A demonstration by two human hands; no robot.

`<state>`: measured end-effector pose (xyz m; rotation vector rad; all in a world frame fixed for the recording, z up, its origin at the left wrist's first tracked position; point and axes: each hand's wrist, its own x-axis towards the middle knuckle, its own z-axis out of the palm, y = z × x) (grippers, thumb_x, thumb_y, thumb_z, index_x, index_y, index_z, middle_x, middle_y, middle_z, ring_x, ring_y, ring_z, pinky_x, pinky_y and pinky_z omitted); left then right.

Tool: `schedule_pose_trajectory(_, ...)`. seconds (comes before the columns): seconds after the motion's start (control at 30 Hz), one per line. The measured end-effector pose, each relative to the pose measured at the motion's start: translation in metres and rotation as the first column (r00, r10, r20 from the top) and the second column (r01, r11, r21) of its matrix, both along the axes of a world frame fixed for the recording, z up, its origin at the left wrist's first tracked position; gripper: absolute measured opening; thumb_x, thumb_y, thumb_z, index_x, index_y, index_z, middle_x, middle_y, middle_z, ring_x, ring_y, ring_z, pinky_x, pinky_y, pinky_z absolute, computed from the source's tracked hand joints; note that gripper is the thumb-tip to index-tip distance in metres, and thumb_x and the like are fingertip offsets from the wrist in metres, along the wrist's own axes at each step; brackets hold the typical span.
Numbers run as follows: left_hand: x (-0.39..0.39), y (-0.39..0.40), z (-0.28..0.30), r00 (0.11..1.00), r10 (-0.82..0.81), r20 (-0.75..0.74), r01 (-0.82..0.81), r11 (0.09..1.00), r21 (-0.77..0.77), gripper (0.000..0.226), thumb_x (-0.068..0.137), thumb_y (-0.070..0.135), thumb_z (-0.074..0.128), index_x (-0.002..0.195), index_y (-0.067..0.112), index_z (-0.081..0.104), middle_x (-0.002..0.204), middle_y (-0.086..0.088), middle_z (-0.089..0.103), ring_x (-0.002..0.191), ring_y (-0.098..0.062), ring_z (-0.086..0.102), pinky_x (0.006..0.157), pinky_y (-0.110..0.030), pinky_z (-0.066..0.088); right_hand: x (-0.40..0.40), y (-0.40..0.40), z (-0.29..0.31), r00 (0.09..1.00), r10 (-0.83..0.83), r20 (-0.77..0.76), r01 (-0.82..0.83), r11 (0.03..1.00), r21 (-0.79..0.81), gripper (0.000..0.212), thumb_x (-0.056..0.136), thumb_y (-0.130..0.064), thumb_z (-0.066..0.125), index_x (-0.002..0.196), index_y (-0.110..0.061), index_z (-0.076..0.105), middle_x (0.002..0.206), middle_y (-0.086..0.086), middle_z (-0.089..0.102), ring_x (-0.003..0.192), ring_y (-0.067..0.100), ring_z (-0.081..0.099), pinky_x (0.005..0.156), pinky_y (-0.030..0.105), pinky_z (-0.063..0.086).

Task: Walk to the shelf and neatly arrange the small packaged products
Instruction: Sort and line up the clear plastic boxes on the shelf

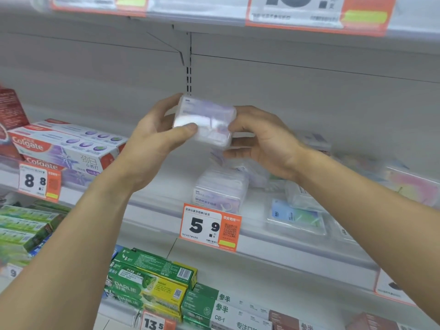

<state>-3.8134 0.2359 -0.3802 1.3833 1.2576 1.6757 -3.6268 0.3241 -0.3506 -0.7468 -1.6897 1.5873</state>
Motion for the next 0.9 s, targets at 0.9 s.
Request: schedule_pose_trajectory(0.9,-0.022,-0.042,-0.027,0.559,-0.041,-0.828,-0.297,0.923,-0.246,0.060,0.068,0.040,0.084,0.118,0.044,0.051,0.127,0.013,0.049,0.114,-0.011,0.050,0.095,-0.033,0.043,0.035,-0.045,-0.070,0.733,-0.440,0.519,-0.386,0.359,0.850,0.047,0.083,-0.043,0.062,0.122,-0.017,0.063,0.114,0.001,0.061,0.106,0.023,0.053,0.092,0.027,0.039)
